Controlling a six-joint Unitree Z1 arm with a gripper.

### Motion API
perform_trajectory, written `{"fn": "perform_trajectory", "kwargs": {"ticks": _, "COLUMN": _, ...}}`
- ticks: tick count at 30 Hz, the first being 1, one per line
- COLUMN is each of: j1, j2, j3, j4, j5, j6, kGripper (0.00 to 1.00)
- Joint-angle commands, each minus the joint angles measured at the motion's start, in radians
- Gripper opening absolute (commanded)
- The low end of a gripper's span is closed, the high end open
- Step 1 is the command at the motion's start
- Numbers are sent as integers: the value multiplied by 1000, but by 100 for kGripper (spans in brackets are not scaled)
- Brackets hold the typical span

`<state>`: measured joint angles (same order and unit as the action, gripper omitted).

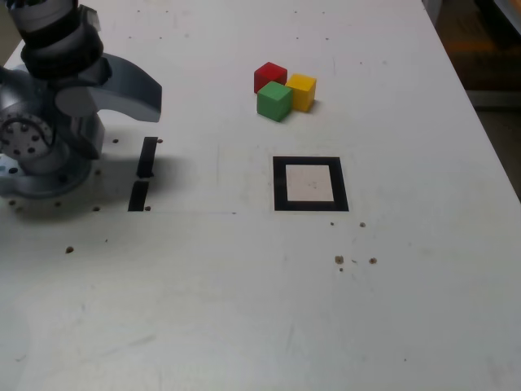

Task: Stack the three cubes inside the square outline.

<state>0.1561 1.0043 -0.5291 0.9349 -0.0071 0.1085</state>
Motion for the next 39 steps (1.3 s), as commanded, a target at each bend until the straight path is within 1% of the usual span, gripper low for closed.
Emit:
{"fn": "perform_trajectory", "kwargs": {"ticks": 1, "j1": -1, "j2": 0, "j3": 4, "j4": 0, "j5": -7, "j6": 4, "kGripper": 100}}
{"fn": "perform_trajectory", "kwargs": {"ticks": 6, "j1": -1, "j2": 2, "j3": 2, "j4": -10, "j5": -30, "j6": 17, "kGripper": 100}}
{"fn": "perform_trajectory", "kwargs": {"ticks": 10, "j1": -7, "j2": 30, "j3": -11, "j4": -35, "j5": -38, "j6": 38, "kGripper": 100}}
{"fn": "perform_trajectory", "kwargs": {"ticks": 18, "j1": -25, "j2": 104, "j3": -41, "j4": -52, "j5": -37, "j6": 45, "kGripper": 100}}
{"fn": "perform_trajectory", "kwargs": {"ticks": 23, "j1": -35, "j2": 132, "j3": -79, "j4": -37, "j5": -25, "j6": 33, "kGripper": 100}}
{"fn": "perform_trajectory", "kwargs": {"ticks": 26, "j1": -25, "j2": 146, "j3": -129, "j4": -10, "j5": -1, "j6": 28, "kGripper": 100}}
{"fn": "perform_trajectory", "kwargs": {"ticks": 28, "j1": -12, "j2": 171, "j3": -185, "j4": 18, "j5": 20, "j6": 31, "kGripper": 100}}
{"fn": "perform_trajectory", "kwargs": {"ticks": 30, "j1": 5, "j2": 218, "j3": -267, "j4": 60, "j5": 41, "j6": 35, "kGripper": 100}}
{"fn": "perform_trajectory", "kwargs": {"ticks": 32, "j1": 25, "j2": 281, "j3": -372, "j4": 112, "j5": 54, "j6": 47, "kGripper": 99}}
{"fn": "perform_trajectory", "kwargs": {"ticks": 35, "j1": 67, "j2": 390, "j3": -555, "j4": 204, "j5": 53, "j6": 90, "kGripper": 99}}
{"fn": "perform_trajectory", "kwargs": {"ticks": 39, "j1": 152, "j2": 523, "j3": -786, "j4": 321, "j5": 27, "j6": 204, "kGripper": 99}}
